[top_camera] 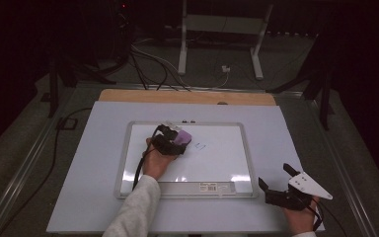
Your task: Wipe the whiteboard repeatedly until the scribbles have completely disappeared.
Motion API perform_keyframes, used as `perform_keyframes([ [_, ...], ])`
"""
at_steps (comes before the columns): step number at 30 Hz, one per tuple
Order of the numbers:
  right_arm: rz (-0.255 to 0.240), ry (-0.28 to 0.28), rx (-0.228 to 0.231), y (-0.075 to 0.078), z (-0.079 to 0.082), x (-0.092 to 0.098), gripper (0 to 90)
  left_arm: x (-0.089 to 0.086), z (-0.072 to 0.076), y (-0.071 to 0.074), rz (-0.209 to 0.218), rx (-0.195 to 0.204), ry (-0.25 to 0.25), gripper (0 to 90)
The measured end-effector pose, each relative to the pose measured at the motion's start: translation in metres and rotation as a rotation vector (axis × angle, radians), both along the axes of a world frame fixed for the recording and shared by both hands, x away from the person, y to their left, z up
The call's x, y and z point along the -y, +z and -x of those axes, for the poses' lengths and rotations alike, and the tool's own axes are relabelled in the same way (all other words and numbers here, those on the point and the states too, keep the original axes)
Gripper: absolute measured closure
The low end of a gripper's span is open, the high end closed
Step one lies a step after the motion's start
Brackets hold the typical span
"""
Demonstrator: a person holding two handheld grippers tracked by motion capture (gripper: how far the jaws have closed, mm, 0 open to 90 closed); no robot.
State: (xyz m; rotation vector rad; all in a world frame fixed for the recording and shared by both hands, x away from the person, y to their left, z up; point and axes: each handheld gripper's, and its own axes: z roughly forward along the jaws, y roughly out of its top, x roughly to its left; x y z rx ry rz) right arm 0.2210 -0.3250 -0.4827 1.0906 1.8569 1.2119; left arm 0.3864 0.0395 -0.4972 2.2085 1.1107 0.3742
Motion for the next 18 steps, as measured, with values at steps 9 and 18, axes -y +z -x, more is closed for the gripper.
perform_keyframes([
  [9, -0.003, -0.003, 0.003, 0.001, 0.001, 0.001, 0.8, 0.029, 0.019, 0.001, -0.017, 0.022, -0.124, 41.9],
  [18, -0.005, -0.006, 0.001, 0.001, 0.001, 0.002, 0.8, -0.019, -0.015, 0.001, -0.051, 0.023, 0.128, 41.9],
])
